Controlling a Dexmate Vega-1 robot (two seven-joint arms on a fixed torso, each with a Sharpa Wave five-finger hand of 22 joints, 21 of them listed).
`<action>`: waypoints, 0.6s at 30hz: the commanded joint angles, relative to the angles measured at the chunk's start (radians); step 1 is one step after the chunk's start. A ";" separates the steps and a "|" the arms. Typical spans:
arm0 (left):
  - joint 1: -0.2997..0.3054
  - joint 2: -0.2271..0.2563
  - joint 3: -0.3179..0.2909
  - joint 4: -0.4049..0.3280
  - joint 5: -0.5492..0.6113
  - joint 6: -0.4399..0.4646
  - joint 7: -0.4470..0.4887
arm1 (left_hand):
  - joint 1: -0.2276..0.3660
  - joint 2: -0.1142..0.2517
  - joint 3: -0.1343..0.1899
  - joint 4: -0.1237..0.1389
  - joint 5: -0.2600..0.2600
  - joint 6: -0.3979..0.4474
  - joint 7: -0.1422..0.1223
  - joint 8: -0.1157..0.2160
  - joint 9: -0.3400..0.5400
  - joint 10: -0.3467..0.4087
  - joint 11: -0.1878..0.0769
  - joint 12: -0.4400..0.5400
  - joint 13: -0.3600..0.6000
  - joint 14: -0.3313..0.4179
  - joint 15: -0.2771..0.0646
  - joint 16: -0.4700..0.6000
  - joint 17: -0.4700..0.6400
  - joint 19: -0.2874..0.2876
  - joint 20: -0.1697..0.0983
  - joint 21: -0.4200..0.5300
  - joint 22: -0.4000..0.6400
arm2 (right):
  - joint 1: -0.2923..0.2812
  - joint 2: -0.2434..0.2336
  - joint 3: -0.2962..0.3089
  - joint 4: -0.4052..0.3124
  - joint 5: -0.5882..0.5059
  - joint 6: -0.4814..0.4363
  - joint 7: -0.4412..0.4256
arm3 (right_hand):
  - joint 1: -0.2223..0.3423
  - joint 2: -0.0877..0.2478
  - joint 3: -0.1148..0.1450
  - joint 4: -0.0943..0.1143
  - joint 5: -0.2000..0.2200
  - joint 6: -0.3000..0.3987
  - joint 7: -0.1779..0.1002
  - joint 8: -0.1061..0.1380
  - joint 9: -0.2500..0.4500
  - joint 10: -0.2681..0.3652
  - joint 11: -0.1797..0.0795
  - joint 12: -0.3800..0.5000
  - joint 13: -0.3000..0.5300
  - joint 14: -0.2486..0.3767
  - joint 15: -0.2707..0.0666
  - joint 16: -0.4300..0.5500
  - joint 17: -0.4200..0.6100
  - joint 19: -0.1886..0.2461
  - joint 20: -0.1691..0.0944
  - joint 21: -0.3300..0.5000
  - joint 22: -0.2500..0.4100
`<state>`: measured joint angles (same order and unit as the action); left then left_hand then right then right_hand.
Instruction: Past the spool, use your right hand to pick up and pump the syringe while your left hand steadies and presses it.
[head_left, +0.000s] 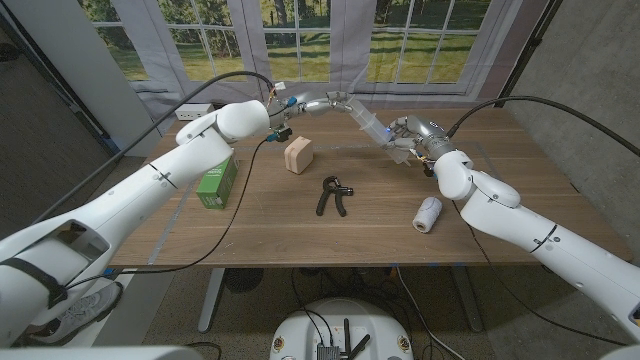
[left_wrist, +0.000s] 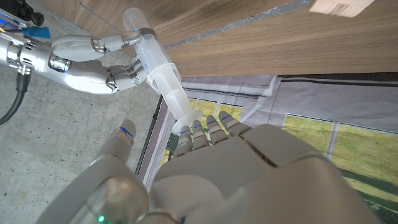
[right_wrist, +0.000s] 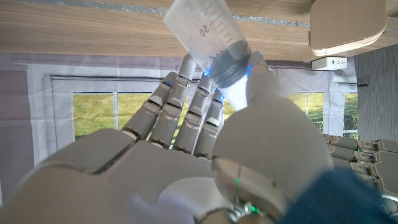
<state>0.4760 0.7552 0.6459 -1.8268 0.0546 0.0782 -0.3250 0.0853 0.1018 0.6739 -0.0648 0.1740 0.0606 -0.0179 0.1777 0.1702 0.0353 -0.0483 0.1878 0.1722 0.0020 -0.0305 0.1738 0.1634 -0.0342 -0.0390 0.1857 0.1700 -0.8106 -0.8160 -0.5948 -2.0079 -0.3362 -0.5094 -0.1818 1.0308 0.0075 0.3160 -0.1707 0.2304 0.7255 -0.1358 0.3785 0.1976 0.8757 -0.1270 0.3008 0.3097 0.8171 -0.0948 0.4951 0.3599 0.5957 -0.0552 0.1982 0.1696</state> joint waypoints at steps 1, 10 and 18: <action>-0.011 -0.006 0.007 0.012 -0.002 -0.007 -0.014 | -0.012 0.056 0.009 -0.002 0.005 0.004 -0.003 0.002 0.002 -0.001 0.001 0.000 0.001 0.004 -0.077 0.001 0.001 -0.001 -0.012 0.004 0.002 | 0.003 0.010 -0.003 0.006 -0.002 0.002 -0.007 | 0.077 0.093 0.004 0.006 0.003 0.080 -0.074 -0.001 0.005 0.082 -0.075 -0.002 0.005 0.007 -0.139 -0.003 0.005 0.006 -0.048 0.000 0.002; -0.019 -0.009 0.013 0.016 -0.003 -0.007 -0.027 | -0.011 0.057 0.011 -0.003 0.006 0.004 -0.002 0.002 0.002 -0.001 0.002 0.000 0.001 0.005 -0.074 0.001 0.001 0.007 -0.015 0.007 0.002 | 0.005 0.010 -0.002 0.010 -0.001 0.015 -0.009 | 0.078 0.093 0.002 0.006 0.004 0.086 -0.074 -0.001 0.006 0.084 -0.075 -0.005 0.007 0.009 -0.140 -0.004 0.008 0.008 -0.046 0.000 0.002; -0.029 -0.015 0.020 0.028 -0.010 -0.012 -0.044 | -0.012 0.056 0.013 -0.003 0.005 0.004 -0.001 0.002 0.003 -0.001 0.003 0.000 0.001 0.005 -0.073 0.001 0.001 0.008 -0.016 0.007 0.002 | 0.003 0.015 0.001 0.010 -0.003 0.014 -0.017 | 0.076 0.093 0.001 0.007 0.004 0.090 -0.073 -0.001 0.006 0.084 -0.075 -0.008 0.008 0.009 -0.139 -0.007 0.010 0.007 -0.045 0.000 0.002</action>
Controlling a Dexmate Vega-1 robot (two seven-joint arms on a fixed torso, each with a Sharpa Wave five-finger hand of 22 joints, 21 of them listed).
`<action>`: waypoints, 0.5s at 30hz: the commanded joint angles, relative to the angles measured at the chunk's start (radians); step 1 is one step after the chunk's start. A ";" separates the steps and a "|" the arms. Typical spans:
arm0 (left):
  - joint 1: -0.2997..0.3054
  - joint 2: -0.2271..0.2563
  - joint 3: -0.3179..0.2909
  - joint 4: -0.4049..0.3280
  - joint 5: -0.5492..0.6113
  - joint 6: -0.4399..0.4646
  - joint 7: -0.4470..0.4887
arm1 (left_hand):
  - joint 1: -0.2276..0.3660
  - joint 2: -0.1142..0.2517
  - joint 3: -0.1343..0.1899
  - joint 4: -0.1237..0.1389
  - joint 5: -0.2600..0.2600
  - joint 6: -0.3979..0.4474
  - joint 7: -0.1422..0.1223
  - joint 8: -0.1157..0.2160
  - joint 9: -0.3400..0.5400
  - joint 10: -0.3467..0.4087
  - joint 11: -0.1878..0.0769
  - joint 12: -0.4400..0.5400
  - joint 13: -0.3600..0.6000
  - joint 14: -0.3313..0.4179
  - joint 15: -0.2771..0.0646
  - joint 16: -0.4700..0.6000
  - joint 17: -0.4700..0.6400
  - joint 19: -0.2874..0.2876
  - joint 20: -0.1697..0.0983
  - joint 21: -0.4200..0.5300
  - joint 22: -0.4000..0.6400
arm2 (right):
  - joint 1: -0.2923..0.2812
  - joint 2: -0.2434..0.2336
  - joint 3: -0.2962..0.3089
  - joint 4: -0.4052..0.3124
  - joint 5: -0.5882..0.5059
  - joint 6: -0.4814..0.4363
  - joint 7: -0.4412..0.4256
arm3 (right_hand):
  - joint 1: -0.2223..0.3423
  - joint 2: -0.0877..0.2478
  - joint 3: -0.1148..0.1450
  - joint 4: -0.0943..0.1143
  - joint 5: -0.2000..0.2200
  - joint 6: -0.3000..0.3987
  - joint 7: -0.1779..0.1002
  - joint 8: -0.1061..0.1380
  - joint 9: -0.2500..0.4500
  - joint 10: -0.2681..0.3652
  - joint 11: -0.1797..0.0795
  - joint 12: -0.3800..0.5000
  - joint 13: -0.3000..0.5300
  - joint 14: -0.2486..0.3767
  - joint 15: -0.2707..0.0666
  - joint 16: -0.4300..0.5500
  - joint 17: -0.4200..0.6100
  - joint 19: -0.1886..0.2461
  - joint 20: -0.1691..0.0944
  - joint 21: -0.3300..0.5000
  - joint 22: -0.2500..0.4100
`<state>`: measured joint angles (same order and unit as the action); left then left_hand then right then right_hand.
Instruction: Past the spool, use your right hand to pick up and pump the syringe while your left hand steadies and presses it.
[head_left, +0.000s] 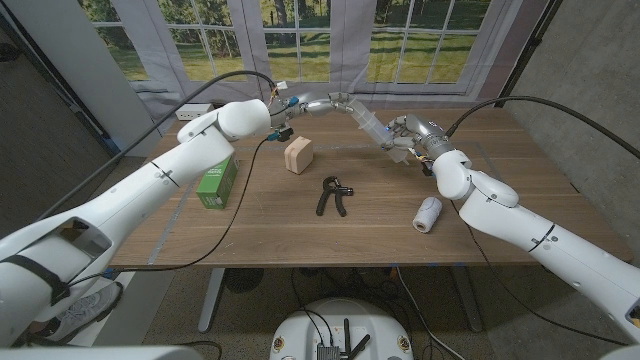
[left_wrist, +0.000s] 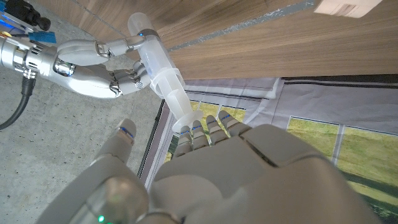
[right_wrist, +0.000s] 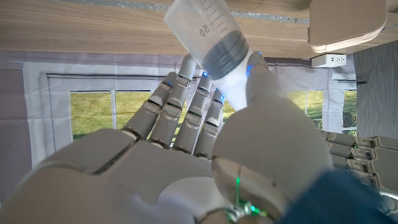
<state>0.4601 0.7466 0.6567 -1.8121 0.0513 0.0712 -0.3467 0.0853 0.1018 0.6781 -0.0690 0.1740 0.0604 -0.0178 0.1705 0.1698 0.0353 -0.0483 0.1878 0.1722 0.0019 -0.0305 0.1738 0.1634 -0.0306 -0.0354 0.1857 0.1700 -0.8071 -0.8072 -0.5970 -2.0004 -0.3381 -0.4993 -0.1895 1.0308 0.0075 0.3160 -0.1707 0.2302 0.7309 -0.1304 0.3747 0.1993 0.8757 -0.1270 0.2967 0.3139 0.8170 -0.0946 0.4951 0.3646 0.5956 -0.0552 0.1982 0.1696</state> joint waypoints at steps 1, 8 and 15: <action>-0.014 -0.007 0.009 0.014 -0.008 -0.005 -0.023 | -0.013 0.056 0.008 0.002 0.005 0.004 -0.001 0.009 0.003 -0.001 0.002 -0.001 0.001 0.005 -0.072 0.001 0.001 0.005 -0.019 0.008 0.002 | -0.001 0.005 0.003 0.004 0.000 0.009 -0.011 | 0.076 0.093 0.001 0.007 0.004 0.084 -0.079 0.002 0.004 0.084 -0.075 -0.004 0.004 0.010 -0.140 -0.006 0.006 0.008 -0.045 0.000 0.002; -0.024 -0.015 0.017 0.030 -0.019 -0.011 -0.041 | -0.014 0.055 0.009 0.002 0.005 0.003 0.000 0.009 0.003 -0.001 0.004 0.000 0.001 0.006 -0.073 0.001 0.001 0.005 -0.020 0.007 0.002 | 0.002 0.008 0.002 0.010 -0.004 0.020 -0.017 | 0.078 0.094 0.001 0.006 0.005 0.086 -0.078 0.001 0.005 0.086 -0.075 -0.006 0.005 0.012 -0.141 -0.008 0.008 0.009 -0.047 0.000 0.002; -0.028 -0.025 0.025 0.050 -0.026 -0.025 -0.048 | -0.016 0.054 0.010 0.003 0.005 0.004 0.000 0.009 0.003 0.000 0.005 0.000 0.001 0.007 -0.072 0.001 0.001 0.004 -0.021 0.007 0.002 | 0.005 0.011 0.003 0.007 -0.008 0.010 -0.016 | 0.079 0.094 0.001 0.005 0.005 0.087 -0.078 0.000 0.005 0.089 -0.075 -0.007 0.007 0.012 -0.141 -0.010 0.009 0.010 -0.046 0.001 0.002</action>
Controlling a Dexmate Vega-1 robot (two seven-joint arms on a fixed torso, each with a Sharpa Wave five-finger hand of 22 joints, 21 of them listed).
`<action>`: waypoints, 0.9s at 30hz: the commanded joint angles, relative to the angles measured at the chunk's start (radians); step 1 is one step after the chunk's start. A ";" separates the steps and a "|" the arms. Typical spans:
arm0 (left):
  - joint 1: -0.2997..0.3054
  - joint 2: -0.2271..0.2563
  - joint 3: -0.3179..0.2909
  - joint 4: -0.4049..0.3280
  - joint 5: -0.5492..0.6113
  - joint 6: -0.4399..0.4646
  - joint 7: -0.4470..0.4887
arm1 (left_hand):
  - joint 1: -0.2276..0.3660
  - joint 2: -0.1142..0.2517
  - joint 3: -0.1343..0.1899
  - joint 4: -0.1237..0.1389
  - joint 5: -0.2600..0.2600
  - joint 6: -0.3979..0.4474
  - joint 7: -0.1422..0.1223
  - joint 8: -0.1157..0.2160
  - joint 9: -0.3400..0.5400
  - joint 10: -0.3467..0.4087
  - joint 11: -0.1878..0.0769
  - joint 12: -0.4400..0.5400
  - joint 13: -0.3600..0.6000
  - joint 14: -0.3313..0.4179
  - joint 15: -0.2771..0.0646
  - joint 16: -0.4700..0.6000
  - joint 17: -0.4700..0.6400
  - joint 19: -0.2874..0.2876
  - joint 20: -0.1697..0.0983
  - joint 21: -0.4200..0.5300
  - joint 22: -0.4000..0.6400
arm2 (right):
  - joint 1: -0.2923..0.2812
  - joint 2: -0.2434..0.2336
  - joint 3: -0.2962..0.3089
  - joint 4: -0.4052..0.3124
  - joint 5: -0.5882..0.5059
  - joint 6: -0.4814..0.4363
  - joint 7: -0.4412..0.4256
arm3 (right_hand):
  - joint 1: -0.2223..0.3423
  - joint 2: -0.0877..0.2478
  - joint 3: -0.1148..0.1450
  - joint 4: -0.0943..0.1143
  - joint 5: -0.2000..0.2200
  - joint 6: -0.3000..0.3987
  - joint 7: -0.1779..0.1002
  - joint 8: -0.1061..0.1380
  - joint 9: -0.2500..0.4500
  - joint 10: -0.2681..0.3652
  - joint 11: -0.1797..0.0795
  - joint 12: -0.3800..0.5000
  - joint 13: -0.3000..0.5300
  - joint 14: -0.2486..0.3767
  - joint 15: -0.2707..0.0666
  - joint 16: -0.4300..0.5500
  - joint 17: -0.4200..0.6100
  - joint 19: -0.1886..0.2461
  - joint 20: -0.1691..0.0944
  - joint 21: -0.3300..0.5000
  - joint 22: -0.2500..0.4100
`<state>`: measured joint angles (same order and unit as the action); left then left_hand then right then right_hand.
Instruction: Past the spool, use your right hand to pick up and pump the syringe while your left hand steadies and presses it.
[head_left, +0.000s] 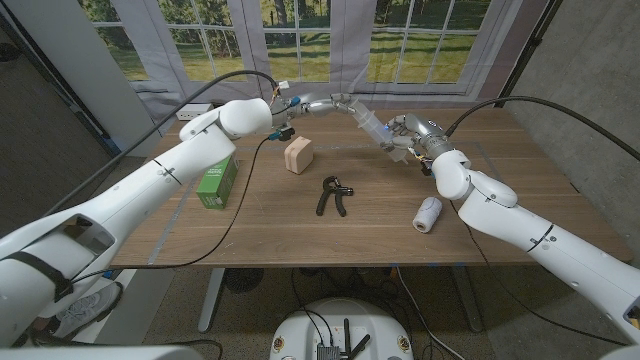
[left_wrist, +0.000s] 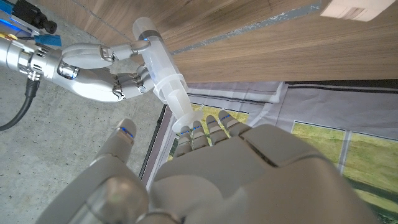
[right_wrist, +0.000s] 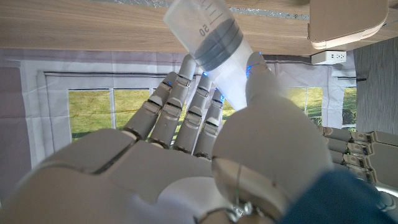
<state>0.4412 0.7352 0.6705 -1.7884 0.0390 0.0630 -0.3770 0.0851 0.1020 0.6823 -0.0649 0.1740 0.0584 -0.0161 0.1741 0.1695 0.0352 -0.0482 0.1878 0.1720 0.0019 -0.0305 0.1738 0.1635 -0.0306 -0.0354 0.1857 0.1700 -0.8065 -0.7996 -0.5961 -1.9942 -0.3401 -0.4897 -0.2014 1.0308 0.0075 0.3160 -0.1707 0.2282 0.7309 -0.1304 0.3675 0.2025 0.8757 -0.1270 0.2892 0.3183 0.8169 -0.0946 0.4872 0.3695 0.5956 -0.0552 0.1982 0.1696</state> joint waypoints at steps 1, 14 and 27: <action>-0.010 -0.017 0.012 0.031 -0.014 -0.019 -0.017 | -0.016 0.054 0.006 -0.001 0.005 0.005 -0.002 0.005 0.003 0.000 0.005 0.000 0.001 0.007 -0.072 0.001 0.001 0.004 -0.021 0.007 0.002 | 0.005 0.003 0.002 0.002 -0.006 0.003 -0.004 | 0.077 0.094 0.000 0.006 0.007 0.087 -0.078 0.007 0.002 0.089 -0.075 0.001 0.002 0.012 -0.140 -0.002 0.005 0.010 -0.046 0.001 0.002; -0.019 -0.032 0.026 0.058 -0.014 -0.040 -0.024 | -0.018 0.053 0.008 0.000 0.005 0.006 0.000 0.006 0.003 0.000 0.004 0.000 0.001 0.008 -0.071 0.001 0.001 0.003 -0.022 0.006 0.002 | 0.019 0.013 -0.002 0.011 -0.012 0.000 -0.001 | 0.080 0.095 0.001 0.005 0.008 0.085 -0.078 0.004 0.002 0.092 -0.075 -0.002 0.005 0.014 -0.140 -0.005 0.007 0.010 -0.046 0.000 0.002; -0.023 -0.039 0.031 0.074 -0.018 -0.045 -0.029 | -0.020 0.053 0.010 0.000 0.005 0.005 0.000 0.005 0.003 0.001 0.002 -0.001 0.001 0.009 -0.069 0.001 0.001 0.003 -0.023 0.006 0.002 | 0.036 0.025 -0.010 0.031 -0.014 0.012 -0.001 | 0.080 0.094 -0.001 0.006 0.009 0.087 -0.078 0.001 0.003 0.092 -0.074 -0.008 0.007 0.016 -0.138 -0.010 0.012 0.010 -0.046 0.000 0.002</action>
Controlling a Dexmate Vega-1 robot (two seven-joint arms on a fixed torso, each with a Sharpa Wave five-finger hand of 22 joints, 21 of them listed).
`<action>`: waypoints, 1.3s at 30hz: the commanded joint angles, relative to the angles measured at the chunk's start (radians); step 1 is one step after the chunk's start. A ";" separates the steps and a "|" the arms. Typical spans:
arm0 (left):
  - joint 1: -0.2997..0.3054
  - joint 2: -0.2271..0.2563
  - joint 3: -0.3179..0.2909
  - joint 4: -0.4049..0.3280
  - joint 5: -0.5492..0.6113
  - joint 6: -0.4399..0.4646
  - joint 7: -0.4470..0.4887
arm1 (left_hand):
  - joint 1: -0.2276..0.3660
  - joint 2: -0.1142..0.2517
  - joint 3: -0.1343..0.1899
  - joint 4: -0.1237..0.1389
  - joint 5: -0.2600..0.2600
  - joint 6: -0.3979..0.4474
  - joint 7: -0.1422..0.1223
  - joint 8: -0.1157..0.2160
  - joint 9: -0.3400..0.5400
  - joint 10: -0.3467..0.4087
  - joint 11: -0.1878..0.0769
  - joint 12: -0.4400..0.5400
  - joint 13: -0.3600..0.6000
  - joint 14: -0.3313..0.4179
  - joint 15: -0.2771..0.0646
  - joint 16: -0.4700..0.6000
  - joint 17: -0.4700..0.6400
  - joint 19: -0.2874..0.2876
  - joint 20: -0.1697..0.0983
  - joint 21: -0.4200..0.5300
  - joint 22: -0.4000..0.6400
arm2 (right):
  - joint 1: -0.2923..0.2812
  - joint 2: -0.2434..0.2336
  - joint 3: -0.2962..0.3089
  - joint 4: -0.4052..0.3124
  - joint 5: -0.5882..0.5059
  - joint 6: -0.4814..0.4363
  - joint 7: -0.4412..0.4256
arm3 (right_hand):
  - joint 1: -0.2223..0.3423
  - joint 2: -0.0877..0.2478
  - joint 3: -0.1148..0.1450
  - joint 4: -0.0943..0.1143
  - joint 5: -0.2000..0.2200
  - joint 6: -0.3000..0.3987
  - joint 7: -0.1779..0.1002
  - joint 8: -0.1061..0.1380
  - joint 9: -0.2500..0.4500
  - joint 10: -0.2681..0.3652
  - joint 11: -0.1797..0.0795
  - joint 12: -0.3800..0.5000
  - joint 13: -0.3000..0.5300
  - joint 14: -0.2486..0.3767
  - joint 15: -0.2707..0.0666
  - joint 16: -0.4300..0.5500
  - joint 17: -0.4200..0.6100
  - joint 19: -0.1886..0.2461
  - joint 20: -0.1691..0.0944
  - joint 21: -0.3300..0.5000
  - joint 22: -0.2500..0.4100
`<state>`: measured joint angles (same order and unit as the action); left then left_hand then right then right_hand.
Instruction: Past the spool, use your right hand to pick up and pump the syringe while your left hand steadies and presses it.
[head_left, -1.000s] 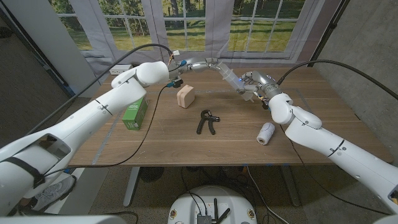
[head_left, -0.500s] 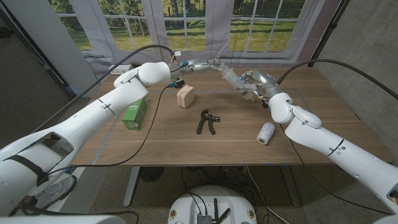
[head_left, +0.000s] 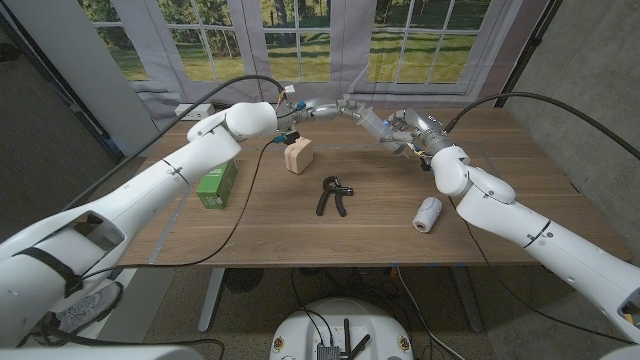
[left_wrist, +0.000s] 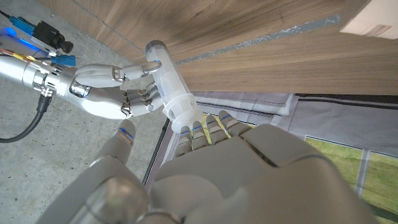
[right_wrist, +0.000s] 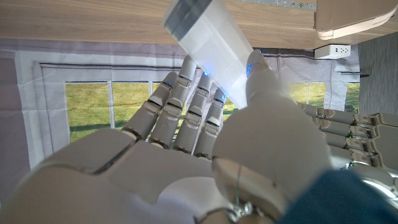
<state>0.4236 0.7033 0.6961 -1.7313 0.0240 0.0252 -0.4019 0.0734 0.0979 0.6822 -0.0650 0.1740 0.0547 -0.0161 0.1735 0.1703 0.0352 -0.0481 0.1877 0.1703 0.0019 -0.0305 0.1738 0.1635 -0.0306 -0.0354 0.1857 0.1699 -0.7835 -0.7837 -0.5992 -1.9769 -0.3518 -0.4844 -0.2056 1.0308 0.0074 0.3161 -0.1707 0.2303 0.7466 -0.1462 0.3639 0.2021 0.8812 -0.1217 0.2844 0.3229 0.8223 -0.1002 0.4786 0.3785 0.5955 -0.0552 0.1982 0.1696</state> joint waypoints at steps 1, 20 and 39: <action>-0.006 -0.009 0.006 0.019 -0.003 -0.008 -0.004 | -0.008 0.057 0.010 0.000 0.005 0.009 -0.001 0.006 0.003 0.001 0.002 0.000 0.002 0.009 -0.069 0.001 0.001 0.003 -0.023 0.006 0.002 | 0.013 0.011 -0.007 0.014 -0.002 0.005 0.002 | 0.080 0.095 -0.001 0.007 0.007 0.073 -0.063 0.005 0.003 0.087 -0.080 -0.003 0.003 0.011 -0.133 -0.002 0.003 0.011 -0.046 0.000 0.002; -0.010 -0.013 -0.002 0.034 -0.005 -0.023 0.011 | -0.010 0.057 0.013 0.001 0.005 0.013 -0.007 0.008 0.003 -0.002 0.004 -0.002 0.002 0.006 -0.064 0.000 0.001 -0.001 -0.024 0.005 0.002 | 0.024 0.019 -0.014 0.029 0.000 -0.001 0.010 | 0.086 0.092 -0.003 0.004 0.008 0.073 -0.063 0.000 0.003 0.089 -0.080 -0.009 0.007 0.010 -0.136 -0.008 0.009 0.011 -0.045 0.000 0.002; 0.060 0.039 -0.071 -0.074 -0.004 0.006 0.103 | -0.006 0.059 0.016 -0.005 0.005 0.017 -0.007 0.008 0.003 -0.001 0.002 -0.001 0.002 0.007 -0.062 0.000 0.000 0.006 -0.024 0.007 0.002 | -0.009 0.019 0.007 0.016 0.030 0.009 -0.021 | 0.090 0.094 -0.004 0.005 0.009 0.074 -0.063 -0.005 0.004 0.091 -0.079 -0.015 0.011 0.010 -0.134 -0.013 0.017 0.011 -0.044 0.000 0.002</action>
<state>0.4442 0.7151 0.6645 -1.7499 0.0193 0.0129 -0.3537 0.0735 0.0979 0.6944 -0.0689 0.1740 0.0751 -0.0208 0.1847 0.1731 0.0317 -0.0446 0.1878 0.1720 0.0073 -0.0358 0.1737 0.1635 -0.0306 -0.0355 0.1857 0.1699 -0.7705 -0.7641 -0.6058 -1.9504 -0.3413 -0.4789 -0.2083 1.0309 0.0074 0.3124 -0.1686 0.2333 0.7466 -0.1464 0.3595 0.2037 0.8951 -0.1359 0.2687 0.3284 0.8238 -0.0982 0.4669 0.3956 0.5955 -0.0552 0.1982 0.1696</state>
